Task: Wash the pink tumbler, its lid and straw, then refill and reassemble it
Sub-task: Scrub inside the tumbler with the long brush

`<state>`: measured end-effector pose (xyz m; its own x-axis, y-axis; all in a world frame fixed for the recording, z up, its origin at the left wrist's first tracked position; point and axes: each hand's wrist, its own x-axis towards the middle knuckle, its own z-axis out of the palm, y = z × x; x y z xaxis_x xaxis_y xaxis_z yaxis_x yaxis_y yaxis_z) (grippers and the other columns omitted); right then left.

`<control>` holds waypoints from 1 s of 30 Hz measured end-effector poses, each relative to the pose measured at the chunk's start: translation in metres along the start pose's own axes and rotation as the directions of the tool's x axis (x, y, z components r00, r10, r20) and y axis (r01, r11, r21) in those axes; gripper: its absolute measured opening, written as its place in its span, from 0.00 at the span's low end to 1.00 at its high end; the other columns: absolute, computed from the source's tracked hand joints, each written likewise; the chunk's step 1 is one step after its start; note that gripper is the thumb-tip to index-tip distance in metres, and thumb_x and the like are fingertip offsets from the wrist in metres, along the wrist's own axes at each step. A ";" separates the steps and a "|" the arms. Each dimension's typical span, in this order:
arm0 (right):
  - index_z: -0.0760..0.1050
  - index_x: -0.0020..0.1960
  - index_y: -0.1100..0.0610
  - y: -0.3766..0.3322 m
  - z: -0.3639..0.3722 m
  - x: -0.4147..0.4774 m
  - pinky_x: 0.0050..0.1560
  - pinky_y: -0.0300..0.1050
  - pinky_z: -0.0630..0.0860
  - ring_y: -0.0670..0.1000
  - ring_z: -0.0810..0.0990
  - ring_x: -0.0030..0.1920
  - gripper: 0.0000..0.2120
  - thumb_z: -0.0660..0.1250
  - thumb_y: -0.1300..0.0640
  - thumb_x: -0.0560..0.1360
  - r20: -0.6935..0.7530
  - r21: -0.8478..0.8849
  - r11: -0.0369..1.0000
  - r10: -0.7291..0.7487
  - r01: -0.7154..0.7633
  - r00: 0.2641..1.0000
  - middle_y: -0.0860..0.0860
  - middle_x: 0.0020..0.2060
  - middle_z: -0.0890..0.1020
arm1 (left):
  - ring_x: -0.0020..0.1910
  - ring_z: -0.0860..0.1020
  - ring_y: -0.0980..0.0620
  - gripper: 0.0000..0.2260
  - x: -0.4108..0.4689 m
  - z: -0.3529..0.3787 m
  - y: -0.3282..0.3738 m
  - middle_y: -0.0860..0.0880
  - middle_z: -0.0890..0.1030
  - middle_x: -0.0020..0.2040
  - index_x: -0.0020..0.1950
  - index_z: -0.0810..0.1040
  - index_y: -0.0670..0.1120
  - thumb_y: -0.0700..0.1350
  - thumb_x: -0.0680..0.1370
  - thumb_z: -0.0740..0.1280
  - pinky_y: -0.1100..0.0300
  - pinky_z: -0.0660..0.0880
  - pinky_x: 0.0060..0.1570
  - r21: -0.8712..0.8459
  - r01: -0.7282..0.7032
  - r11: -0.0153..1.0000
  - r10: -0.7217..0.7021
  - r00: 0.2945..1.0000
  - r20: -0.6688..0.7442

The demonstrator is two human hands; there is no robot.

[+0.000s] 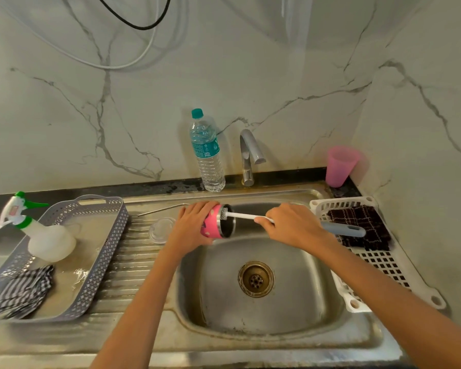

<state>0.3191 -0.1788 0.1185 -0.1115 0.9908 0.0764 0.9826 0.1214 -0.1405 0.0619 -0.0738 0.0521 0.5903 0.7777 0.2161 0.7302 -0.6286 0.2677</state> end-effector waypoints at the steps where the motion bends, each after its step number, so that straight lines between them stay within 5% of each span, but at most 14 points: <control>1: 0.73 0.36 0.53 -0.003 0.000 0.004 0.33 0.42 0.68 0.46 0.70 0.28 0.23 0.52 0.40 0.81 -0.006 -0.021 1.000 -0.002 0.002 1.000 0.48 0.28 0.73 | 0.67 0.70 0.48 0.42 0.000 0.004 0.007 0.50 0.73 0.68 0.74 0.66 0.50 0.53 0.63 0.78 0.50 0.63 0.68 -0.011 -0.023 1.000 0.023 1.000 0.012; 8: 0.75 0.38 0.53 -0.004 0.002 -0.002 0.37 0.44 0.76 0.48 0.75 0.30 0.24 0.52 0.40 0.81 -0.020 -0.008 1.000 0.001 -0.001 1.000 0.48 0.29 0.75 | 0.66 0.72 0.46 0.43 -0.008 0.000 -0.011 0.50 0.74 0.67 0.73 0.66 0.51 0.49 0.60 0.78 0.50 0.65 0.66 -0.009 0.047 0.999 -0.047 0.999 0.009; 15: 0.78 0.44 0.54 -0.012 0.014 0.005 0.35 0.45 0.73 0.50 0.74 0.32 0.24 0.50 0.41 0.81 0.013 -0.085 0.996 0.016 -0.014 1.000 0.49 0.32 0.76 | 0.67 0.71 0.46 0.41 -0.001 -0.012 0.008 0.50 0.74 0.67 0.73 0.68 0.51 0.51 0.62 0.79 0.45 0.63 0.69 0.077 -0.051 0.996 0.057 0.994 -0.088; 19: 0.76 0.41 0.53 -0.023 0.001 0.000 0.33 0.44 0.69 0.50 0.73 0.30 0.23 0.50 0.43 0.82 -0.015 -0.119 0.986 -0.124 0.121 0.992 0.49 0.30 0.74 | 0.67 0.71 0.45 0.41 0.001 -0.014 0.007 0.49 0.74 0.67 0.73 0.67 0.50 0.51 0.63 0.78 0.48 0.64 0.68 0.050 -0.021 0.999 0.024 0.998 -0.052; 23: 0.76 0.42 0.54 0.000 -0.003 0.011 0.31 0.39 0.66 0.46 0.71 0.29 0.23 0.50 0.42 0.82 0.027 -0.106 0.994 -0.020 0.023 0.999 0.48 0.30 0.73 | 0.67 0.71 0.46 0.40 -0.001 -0.016 0.008 0.50 0.74 0.67 0.73 0.68 0.51 0.51 0.63 0.77 0.45 0.64 0.69 0.068 -0.054 0.996 0.057 0.997 -0.057; 28: 0.73 0.40 0.52 -0.023 0.003 0.005 0.33 0.44 0.71 0.49 0.72 0.30 0.21 0.50 0.43 0.82 -0.011 -0.120 0.982 -0.150 0.148 0.989 0.50 0.31 0.76 | 0.67 0.70 0.46 0.40 0.002 -0.018 0.012 0.50 0.74 0.68 0.74 0.67 0.51 0.51 0.64 0.77 0.47 0.62 0.69 0.070 -0.044 0.997 0.045 0.999 -0.008; 30: 0.69 0.37 0.50 -0.007 -0.003 0.017 0.33 0.41 0.71 0.47 0.71 0.28 0.20 0.50 0.43 0.82 0.005 -0.105 0.991 -0.081 0.081 0.997 0.48 0.30 0.74 | 0.67 0.71 0.46 0.40 0.003 -0.019 0.012 0.50 0.74 0.68 0.74 0.67 0.51 0.52 0.64 0.77 0.47 0.63 0.69 0.070 -0.063 0.996 0.063 0.998 -0.008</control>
<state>0.3111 -0.1629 0.1234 -0.1911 0.9781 0.0828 0.9805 0.1941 -0.0298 0.0659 -0.0791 0.0735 0.6327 0.7363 0.2398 0.7142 -0.6746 0.1868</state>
